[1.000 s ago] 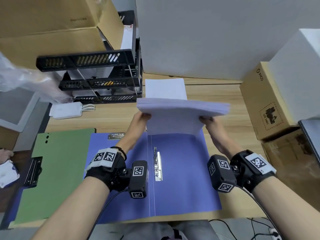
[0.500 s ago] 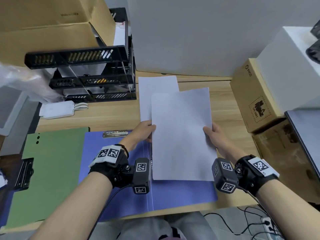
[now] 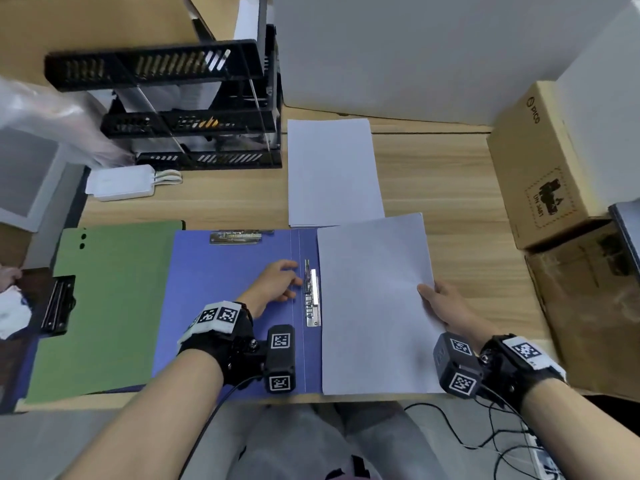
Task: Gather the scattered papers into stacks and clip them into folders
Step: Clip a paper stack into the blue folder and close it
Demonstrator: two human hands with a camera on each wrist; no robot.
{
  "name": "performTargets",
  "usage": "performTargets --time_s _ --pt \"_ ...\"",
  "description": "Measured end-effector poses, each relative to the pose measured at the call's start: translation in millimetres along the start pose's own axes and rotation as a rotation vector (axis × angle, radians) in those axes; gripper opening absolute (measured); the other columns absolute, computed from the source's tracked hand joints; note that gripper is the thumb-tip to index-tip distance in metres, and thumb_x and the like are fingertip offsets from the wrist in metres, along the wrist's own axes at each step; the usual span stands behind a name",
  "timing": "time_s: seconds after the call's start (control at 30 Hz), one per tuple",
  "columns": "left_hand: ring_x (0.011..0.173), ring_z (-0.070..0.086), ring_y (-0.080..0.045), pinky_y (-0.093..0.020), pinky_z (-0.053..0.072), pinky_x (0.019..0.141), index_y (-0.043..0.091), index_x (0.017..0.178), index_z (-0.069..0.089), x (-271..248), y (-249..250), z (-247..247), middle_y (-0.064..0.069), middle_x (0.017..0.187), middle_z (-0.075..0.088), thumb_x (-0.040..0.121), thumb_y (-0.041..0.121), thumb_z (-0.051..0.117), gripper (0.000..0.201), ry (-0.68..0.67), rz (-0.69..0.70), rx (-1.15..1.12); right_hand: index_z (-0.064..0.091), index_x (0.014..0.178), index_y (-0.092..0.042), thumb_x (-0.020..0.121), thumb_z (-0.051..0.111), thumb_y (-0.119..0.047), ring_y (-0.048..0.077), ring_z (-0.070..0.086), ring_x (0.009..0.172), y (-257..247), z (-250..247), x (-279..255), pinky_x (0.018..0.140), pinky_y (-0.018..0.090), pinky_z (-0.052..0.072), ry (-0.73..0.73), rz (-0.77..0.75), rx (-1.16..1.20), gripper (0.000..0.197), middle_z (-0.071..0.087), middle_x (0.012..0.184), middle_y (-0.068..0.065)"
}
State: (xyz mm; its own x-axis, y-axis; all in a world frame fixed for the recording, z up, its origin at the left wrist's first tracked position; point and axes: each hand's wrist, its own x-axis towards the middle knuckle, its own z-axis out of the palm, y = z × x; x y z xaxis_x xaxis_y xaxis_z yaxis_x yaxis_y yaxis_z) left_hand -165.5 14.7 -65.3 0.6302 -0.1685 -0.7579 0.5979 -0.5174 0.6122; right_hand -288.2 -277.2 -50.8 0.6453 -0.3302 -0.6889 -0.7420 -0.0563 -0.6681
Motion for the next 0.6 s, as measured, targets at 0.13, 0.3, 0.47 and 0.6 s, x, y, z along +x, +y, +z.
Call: performTargets --time_s 0.13,0.3,0.47,0.6 --pt "0.058 0.057 -0.014 -0.021 0.044 0.054 0.018 0.130 0.050 3 -5 9 0.000 0.087 0.066 0.097 0.009 0.039 0.036 -0.001 -0.034 -0.031 0.058 0.112 -0.013 0.103 0.040 -0.014 -0.007 0.061 0.049 8 7 17 0.045 0.011 0.043 -0.048 0.016 -0.028 0.020 0.063 0.078 -0.007" --pt "0.061 0.054 -0.013 -0.019 0.044 0.053 0.019 0.128 0.051 2 -9 13 0.000 0.087 0.063 0.100 0.010 0.038 0.033 0.012 -0.050 -0.125 0.058 0.087 -0.019 0.103 0.038 -0.008 -0.004 0.061 0.050 1 17 20 0.044 0.007 0.042 -0.080 -0.005 -0.028 0.028 0.062 0.072 -0.006" --pt "0.060 0.052 -0.013 -0.023 0.045 0.059 0.021 0.120 0.056 3 -8 15 -0.001 0.084 0.062 0.099 0.009 0.038 0.030 0.011 -0.052 -0.172 0.040 0.065 -0.019 0.101 0.038 -0.003 -0.009 0.045 0.033 -7 22 22 0.036 0.005 0.030 -0.042 -0.020 -0.047 0.040 0.049 0.040 -0.014" --pt "0.058 0.052 -0.012 -0.023 0.046 0.062 0.020 0.096 0.063 2 -3 13 -0.001 0.080 0.062 0.100 0.017 0.041 0.023 0.037 -0.010 -0.167 0.051 0.081 -0.014 0.100 0.038 0.002 -0.011 0.050 0.036 -8 22 28 0.038 0.006 0.035 -0.066 -0.046 -0.066 0.028 0.057 0.057 -0.011"
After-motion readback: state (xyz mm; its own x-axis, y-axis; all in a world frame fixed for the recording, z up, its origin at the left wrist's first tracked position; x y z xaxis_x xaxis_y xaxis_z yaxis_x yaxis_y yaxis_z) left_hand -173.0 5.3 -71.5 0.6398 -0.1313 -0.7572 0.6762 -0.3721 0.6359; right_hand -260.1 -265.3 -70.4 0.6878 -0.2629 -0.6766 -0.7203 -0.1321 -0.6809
